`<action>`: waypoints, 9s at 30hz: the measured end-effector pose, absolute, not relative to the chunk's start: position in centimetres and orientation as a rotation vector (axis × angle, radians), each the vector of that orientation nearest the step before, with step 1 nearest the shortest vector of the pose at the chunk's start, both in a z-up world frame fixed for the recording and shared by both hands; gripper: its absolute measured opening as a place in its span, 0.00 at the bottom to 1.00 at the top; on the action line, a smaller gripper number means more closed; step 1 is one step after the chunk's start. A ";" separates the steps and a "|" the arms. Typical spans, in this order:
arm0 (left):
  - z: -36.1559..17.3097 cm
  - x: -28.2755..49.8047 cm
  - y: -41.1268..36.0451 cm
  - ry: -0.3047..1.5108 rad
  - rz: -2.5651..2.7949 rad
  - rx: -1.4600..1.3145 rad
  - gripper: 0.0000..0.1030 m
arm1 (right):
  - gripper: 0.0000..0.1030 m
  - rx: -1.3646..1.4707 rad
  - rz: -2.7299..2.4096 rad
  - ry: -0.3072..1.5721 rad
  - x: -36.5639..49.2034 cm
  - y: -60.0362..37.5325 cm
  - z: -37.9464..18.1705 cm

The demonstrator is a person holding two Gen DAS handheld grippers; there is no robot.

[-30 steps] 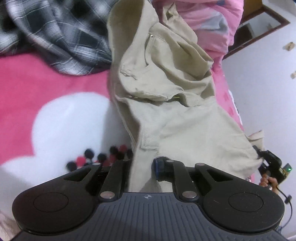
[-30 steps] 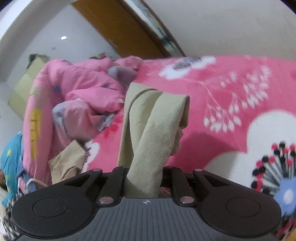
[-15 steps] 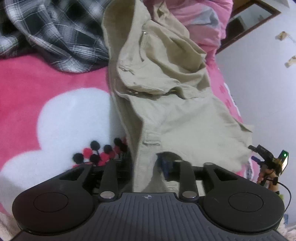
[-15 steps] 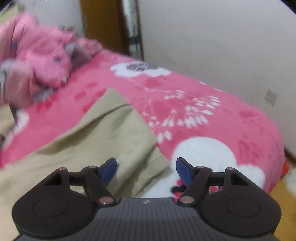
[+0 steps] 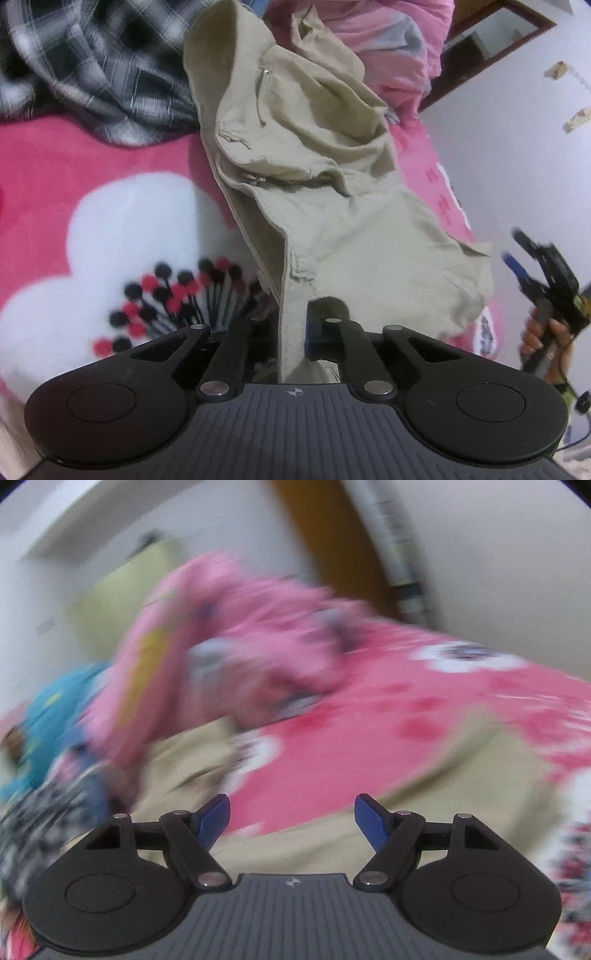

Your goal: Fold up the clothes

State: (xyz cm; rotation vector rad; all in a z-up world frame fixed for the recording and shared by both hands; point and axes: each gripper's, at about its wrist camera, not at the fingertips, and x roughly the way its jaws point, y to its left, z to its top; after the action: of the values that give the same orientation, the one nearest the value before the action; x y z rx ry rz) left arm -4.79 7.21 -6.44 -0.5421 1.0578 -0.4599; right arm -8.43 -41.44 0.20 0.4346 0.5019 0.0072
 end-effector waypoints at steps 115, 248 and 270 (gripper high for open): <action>-6.0 -7.3 13.4 0.683 -0.339 -0.603 0.11 | 0.07 -0.063 0.531 0.647 10.2 -2.5 -0.7; -4.7 6.9 1.2 0.723 -0.126 -0.002 0.70 | 0.72 -1.023 -0.373 0.908 15.3 -44.3 -5.3; -4.3 4.0 5.1 0.607 -0.091 -0.115 0.70 | 0.02 -0.598 0.412 0.606 14.3 -18.1 -4.2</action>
State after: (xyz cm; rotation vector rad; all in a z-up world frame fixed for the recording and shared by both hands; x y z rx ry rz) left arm 4.05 5.06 -4.31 -0.1151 0.6069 -0.0911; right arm 14.31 -18.11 -4.16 -0.5975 0.6057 0.4124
